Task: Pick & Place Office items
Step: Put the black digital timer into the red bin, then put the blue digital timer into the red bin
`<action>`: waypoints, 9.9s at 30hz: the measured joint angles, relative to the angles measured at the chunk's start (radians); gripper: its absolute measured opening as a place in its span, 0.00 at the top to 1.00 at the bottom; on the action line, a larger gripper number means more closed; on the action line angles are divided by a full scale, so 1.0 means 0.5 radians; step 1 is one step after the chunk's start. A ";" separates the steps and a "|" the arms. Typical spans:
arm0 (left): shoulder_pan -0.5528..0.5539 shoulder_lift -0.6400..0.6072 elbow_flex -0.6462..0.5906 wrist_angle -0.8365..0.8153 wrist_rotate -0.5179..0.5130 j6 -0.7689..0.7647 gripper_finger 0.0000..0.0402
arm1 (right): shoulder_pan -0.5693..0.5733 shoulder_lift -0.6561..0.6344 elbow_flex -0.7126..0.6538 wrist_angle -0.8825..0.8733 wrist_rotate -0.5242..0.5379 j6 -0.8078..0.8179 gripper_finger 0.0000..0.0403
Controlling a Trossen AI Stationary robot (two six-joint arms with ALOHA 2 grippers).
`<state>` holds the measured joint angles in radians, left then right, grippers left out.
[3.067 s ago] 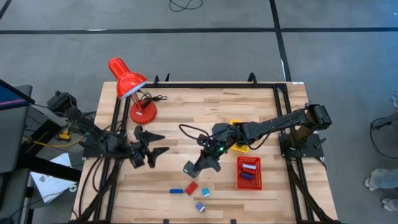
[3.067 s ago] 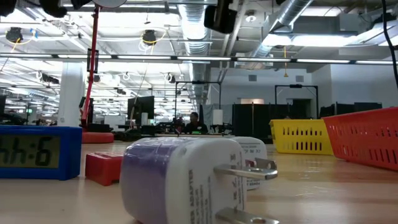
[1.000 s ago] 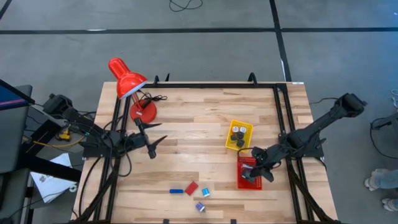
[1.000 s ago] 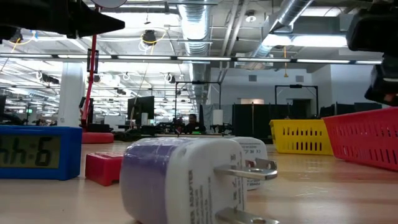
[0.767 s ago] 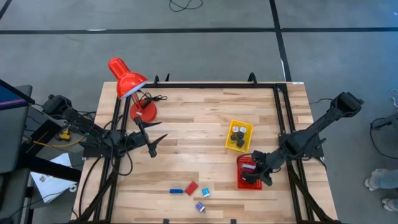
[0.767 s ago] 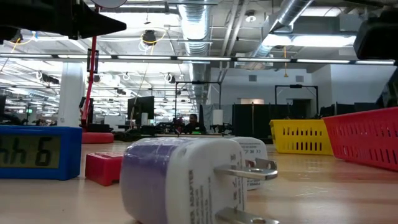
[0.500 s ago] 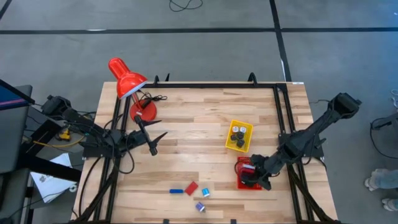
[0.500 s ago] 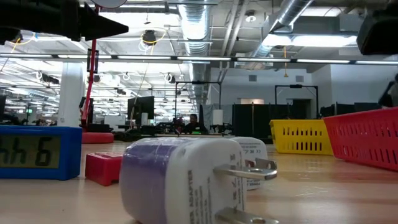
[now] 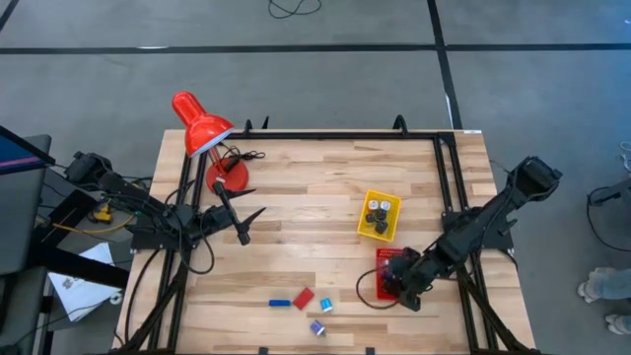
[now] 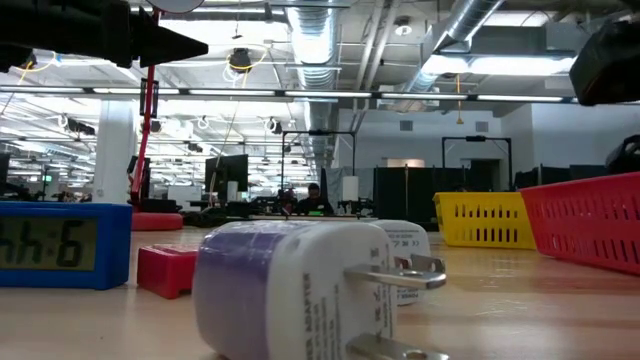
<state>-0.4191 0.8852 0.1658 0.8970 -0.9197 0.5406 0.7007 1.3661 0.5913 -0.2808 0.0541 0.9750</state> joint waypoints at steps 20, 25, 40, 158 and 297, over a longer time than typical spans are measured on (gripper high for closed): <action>0.000 0.000 0.001 0.000 0.000 0.000 0.37 | -0.018 0.217 0.235 -0.348 -0.002 -0.082 0.86; 0.000 0.001 0.001 0.000 0.001 0.000 0.36 | -0.015 0.232 0.233 -0.304 -0.001 -0.082 0.86; 0.000 0.001 0.001 0.000 0.001 0.000 0.36 | -0.015 0.174 0.221 -0.253 -0.012 -0.071 0.84; -0.526 1.446 1.027 -1.351 1.257 -1.426 0.36 | -0.795 0.072 0.225 0.652 0.128 -0.714 0.47; 0.072 0.434 0.391 -0.356 0.490 -0.173 0.30 | 0.334 0.470 0.586 -0.485 0.601 0.932 0.89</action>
<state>-0.3828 1.1023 0.3611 0.7193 -0.6746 0.4541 0.8675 1.6012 0.8842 -0.5233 0.3547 1.4410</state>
